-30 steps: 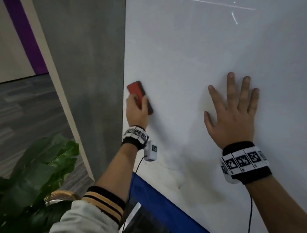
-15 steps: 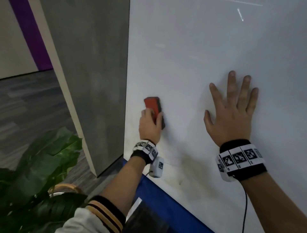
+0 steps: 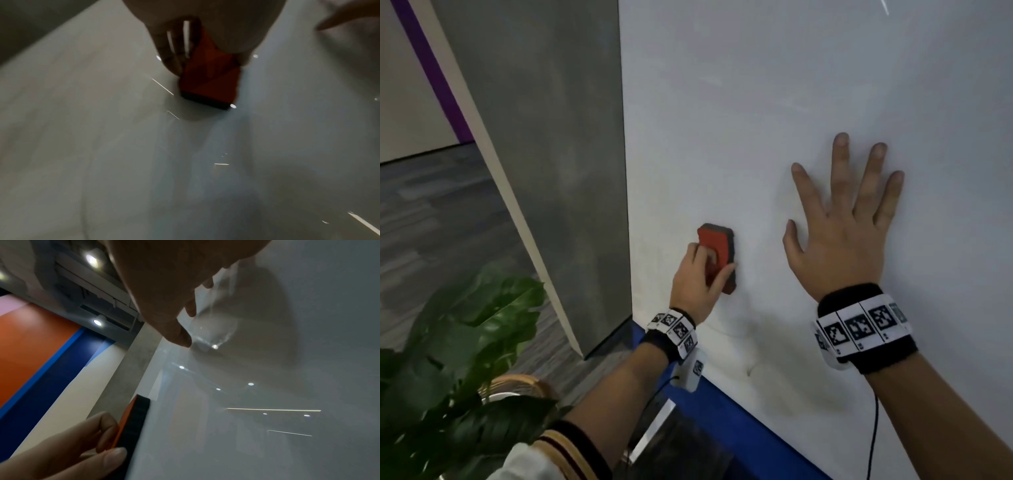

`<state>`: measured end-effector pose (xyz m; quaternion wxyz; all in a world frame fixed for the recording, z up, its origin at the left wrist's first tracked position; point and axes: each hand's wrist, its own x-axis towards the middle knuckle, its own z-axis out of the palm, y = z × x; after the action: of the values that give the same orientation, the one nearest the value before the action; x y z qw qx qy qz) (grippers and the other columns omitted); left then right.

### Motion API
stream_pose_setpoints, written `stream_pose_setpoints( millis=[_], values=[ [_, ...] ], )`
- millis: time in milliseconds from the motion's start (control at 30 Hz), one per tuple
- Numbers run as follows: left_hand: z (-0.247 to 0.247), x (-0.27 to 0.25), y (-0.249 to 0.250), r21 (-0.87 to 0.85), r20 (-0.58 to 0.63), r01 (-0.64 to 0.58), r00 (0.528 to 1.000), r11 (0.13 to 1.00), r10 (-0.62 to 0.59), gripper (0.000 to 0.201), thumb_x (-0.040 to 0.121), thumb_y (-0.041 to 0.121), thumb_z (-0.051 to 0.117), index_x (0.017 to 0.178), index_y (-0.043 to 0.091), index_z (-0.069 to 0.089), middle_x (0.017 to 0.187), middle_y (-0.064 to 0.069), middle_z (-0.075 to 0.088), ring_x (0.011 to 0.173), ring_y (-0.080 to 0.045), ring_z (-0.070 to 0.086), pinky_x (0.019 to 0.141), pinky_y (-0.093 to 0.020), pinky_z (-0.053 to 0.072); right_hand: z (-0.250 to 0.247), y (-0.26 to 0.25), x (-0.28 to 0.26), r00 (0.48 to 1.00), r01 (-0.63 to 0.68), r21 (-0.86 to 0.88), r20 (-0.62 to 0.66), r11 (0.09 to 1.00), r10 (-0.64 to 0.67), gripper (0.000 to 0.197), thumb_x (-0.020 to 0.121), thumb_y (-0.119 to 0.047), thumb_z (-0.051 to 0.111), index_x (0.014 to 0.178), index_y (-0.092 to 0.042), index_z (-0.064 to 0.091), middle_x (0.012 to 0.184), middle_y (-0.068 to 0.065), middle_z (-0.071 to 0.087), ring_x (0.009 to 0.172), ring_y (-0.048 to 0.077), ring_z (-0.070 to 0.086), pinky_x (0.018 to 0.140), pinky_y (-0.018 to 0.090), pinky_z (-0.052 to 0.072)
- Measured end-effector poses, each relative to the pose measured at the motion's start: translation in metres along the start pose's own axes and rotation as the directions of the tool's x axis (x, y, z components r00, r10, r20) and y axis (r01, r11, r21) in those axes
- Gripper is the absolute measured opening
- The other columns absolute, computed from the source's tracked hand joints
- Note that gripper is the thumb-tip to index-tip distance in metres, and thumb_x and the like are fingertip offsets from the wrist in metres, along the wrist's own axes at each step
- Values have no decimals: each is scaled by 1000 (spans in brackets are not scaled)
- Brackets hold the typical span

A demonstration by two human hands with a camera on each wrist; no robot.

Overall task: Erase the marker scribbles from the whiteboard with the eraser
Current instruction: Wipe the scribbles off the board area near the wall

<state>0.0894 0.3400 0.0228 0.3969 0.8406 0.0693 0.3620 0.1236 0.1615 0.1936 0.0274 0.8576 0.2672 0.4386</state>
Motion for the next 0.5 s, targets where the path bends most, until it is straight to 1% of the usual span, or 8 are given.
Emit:
stream_pose_setpoints(
  millis=[67,133,200,267,333,400,467,500],
  values=[
    [-5,11,-15,11,-45,0,999,1000,0,29,95,44,65,92,27,41,94,1,50,70,-19,50,60,-30,45,3,4,-1,1000,17,-19,4,1000,-17,70,94,-31,56,158,-27,29,170,15,4,153,50,4,123,56,-9],
    [-11,21,-41,-65,-172,128,975,990,-138,27,97,45,62,95,27,42,88,-4,56,68,-23,54,60,-35,49,4,6,-2,1000,23,-22,6,999,-23,69,94,-31,56,158,-28,29,169,15,6,153,50,5,124,55,-9],
    [-12,29,-72,-176,-302,316,884,932,-357,26,100,45,59,99,23,45,87,-1,60,72,-21,58,67,-41,55,5,6,-3,1000,20,-23,-4,1000,-20,69,94,-31,55,158,-28,30,169,15,8,152,50,7,124,54,-9],
    [-9,30,-97,-278,-362,447,771,850,-524,26,104,44,54,105,18,49,91,1,61,80,-21,60,80,-44,55,5,3,-4,1000,15,-24,-9,1000,-15,68,94,-32,55,158,-27,31,169,16,10,152,50,9,123,54,-9],
    [3,24,-121,-365,-338,577,649,731,-681,26,107,40,49,109,14,47,97,-3,59,88,-24,59,83,-40,50,5,-1,-5,1000,4,-21,-1,1000,-4,68,94,-32,54,158,-28,30,169,16,10,152,50,9,123,54,-9],
    [21,6,-145,-479,-183,731,459,486,-870,28,108,41,46,111,14,42,101,-7,55,99,-29,60,88,-37,49,5,-4,-6,1000,-9,-25,9,1000,9,68,94,-33,53,158,-28,29,169,16,9,152,50,8,123,56,-7],
    [35,-11,-157,-564,44,807,240,174,-970,36,107,45,46,123,13,42,119,-10,56,115,-35,59,97,-54,54,5,-5,-7,1000,-11,-28,8,1000,11,69,95,-33,51,159,-28,28,169,16,10,152,51,9,123,57,-6],
    [37,-14,-157,-587,109,805,185,87,-977,41,107,44,47,130,11,42,130,-14,56,119,-38,59,96,-59,54,6,-5,-6,1000,-10,-27,8,1000,10,69,95,-34,51,159,-28,27,169,16,10,152,51,10,123,57,-5]
  ],
)
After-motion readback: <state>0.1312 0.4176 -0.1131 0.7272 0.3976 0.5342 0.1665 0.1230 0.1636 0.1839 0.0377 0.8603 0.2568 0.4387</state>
